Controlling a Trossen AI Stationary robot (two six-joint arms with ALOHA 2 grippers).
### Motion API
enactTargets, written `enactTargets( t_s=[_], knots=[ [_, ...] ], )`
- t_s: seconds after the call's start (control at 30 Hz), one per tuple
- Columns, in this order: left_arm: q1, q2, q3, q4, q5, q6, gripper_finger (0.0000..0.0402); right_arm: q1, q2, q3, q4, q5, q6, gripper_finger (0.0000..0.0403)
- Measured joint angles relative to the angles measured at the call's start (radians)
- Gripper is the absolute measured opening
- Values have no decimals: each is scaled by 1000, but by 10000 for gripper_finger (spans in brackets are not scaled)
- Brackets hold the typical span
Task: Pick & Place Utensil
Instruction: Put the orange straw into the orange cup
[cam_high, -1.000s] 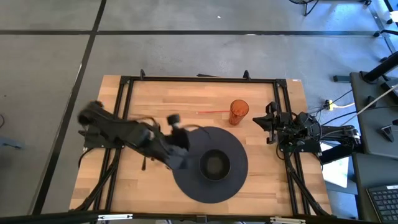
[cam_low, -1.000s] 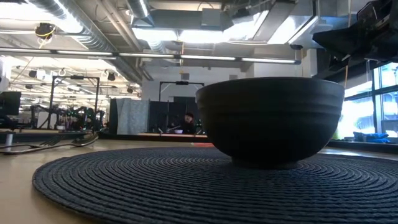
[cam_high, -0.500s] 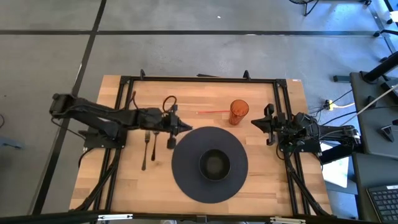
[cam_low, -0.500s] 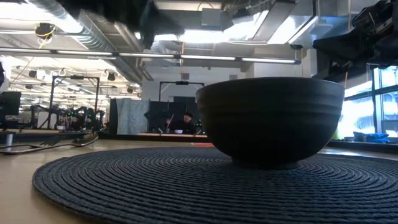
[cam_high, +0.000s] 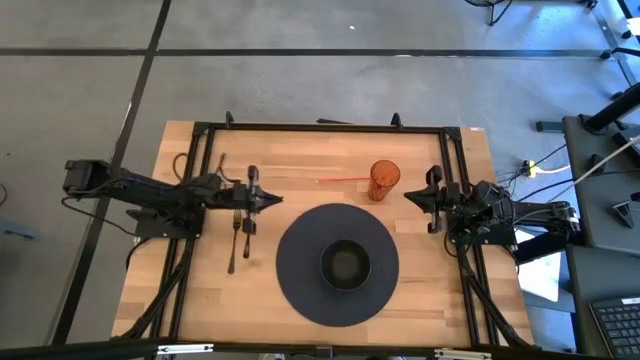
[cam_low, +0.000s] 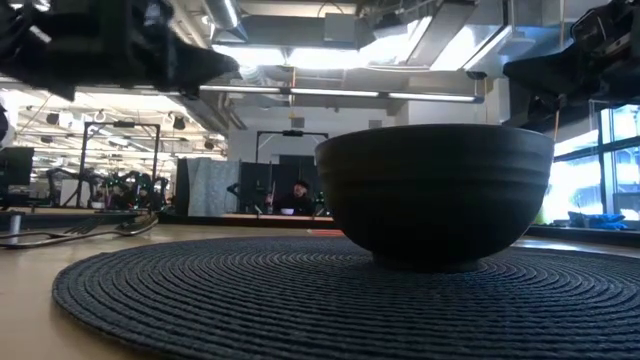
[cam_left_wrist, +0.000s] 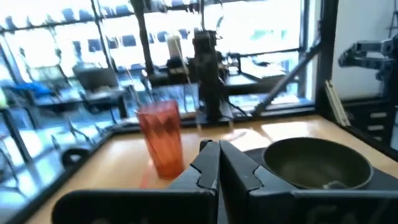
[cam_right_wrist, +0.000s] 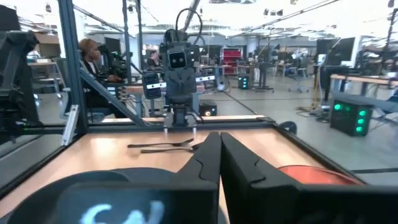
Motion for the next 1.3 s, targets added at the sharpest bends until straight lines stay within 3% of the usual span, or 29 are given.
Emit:
enactTargets(
  t_s=[0.17,0.43,0.6,0.73,1.07,1.3],
  knots=[
    [81,-175,-62,-82,8,1,1,0,0,0,0,43,-11,5],
    [142,-640,-63,-558,74,-24,1,0,0,0,0,43,12,5],
    [141,-783,-130,-598,76,-17,1,0,0,0,2,43,-7,5],
    [152,-829,-134,-699,63,-31,1,0,0,0,2,44,-10,5],
    [157,-832,-134,-665,47,-52,5,0,0,0,12,102,-69,5],
    [157,-831,-134,-658,47,-52,2,0,10,57,0,164,-1,3]
  ],
)
